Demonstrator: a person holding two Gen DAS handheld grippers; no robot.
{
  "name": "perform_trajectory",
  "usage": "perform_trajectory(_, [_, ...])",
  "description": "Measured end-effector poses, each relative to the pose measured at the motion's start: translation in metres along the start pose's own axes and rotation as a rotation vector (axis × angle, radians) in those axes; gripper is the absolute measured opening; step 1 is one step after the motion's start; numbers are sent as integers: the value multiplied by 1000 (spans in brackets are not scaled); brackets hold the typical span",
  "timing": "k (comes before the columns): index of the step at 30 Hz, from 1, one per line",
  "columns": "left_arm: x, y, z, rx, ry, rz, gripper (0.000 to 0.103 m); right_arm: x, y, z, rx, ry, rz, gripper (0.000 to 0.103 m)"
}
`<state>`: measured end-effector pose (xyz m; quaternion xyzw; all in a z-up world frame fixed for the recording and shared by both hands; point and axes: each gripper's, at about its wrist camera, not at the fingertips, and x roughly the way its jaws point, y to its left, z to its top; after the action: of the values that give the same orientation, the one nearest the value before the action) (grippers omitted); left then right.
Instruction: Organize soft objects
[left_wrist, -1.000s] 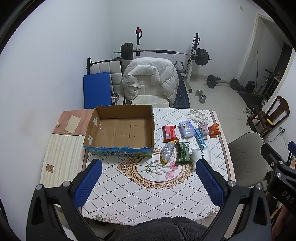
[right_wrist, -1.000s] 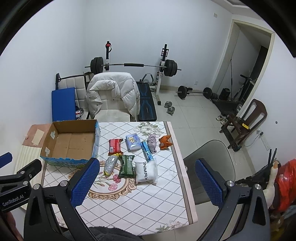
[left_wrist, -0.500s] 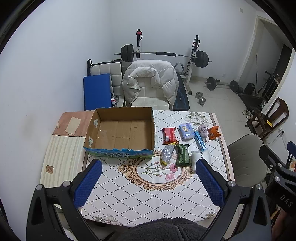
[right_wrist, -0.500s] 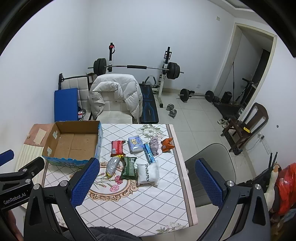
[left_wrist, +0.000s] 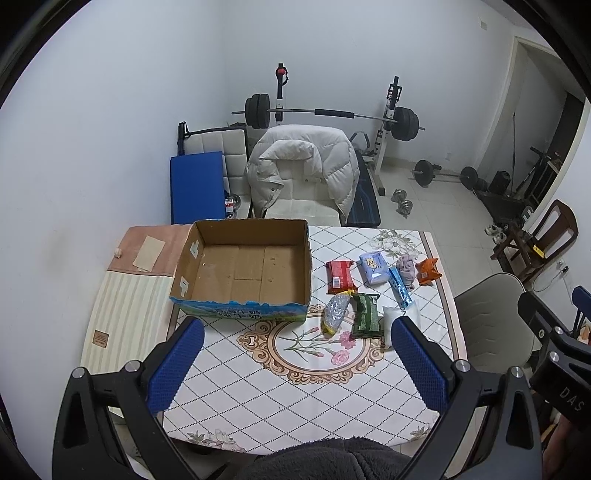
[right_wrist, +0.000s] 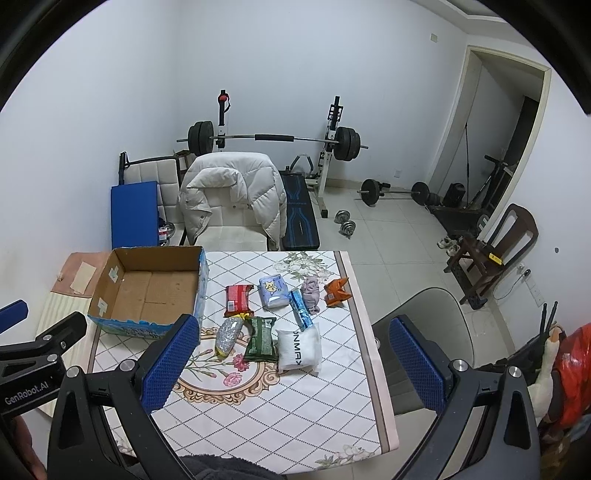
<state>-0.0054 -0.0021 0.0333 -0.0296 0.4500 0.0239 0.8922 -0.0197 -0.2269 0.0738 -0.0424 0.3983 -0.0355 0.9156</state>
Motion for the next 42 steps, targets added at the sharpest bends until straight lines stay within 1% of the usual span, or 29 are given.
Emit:
perform_trajectory(15, [-3, 1, -1, 0, -2, 0, 103, 0, 0, 0, -1, 0, -1, 103])
perform_trajectory(25, [-3, 2, -2, -2, -1, -1, 103, -1, 1, 1, 4, 6, 15, 103])
perform_trajectory(27, [-2, 1, -4, -1, 2, -6, 103, 2, 0, 2, 19, 19, 26, 103])
perform_trajectory(29, [9, -2, -1, 9, 16, -7, 103, 14, -5, 3, 49, 48, 51, 103])
perform_trajectory(32, [48, -8, 5, 16, 90, -11, 103, 60, -23, -2, 89, 132, 82, 103])
perform_trajectory(34, [86, -13, 11, 9, 156, -21, 103, 109, -37, -5, 100, 208, 78, 103])
perform_trajectory(37, [153, -27, 15, 29, 271, -33, 103, 206, -46, -16, 115, 372, 114, 103])
perform_trajectory(39, [197, -40, 14, 54, 344, -48, 103, 283, -45, -33, 99, 494, 131, 103])
perform_trajectory(40, [224, -49, 13, 70, 392, -51, 103, 315, -45, -44, 87, 541, 133, 103])
perform_trajectory(41, [245, -56, 11, 79, 425, -64, 100, 352, -42, -56, 71, 603, 135, 103])
perform_trajectory(42, [258, -60, 9, 88, 444, -58, 93, 381, -41, -66, 58, 643, 132, 103])
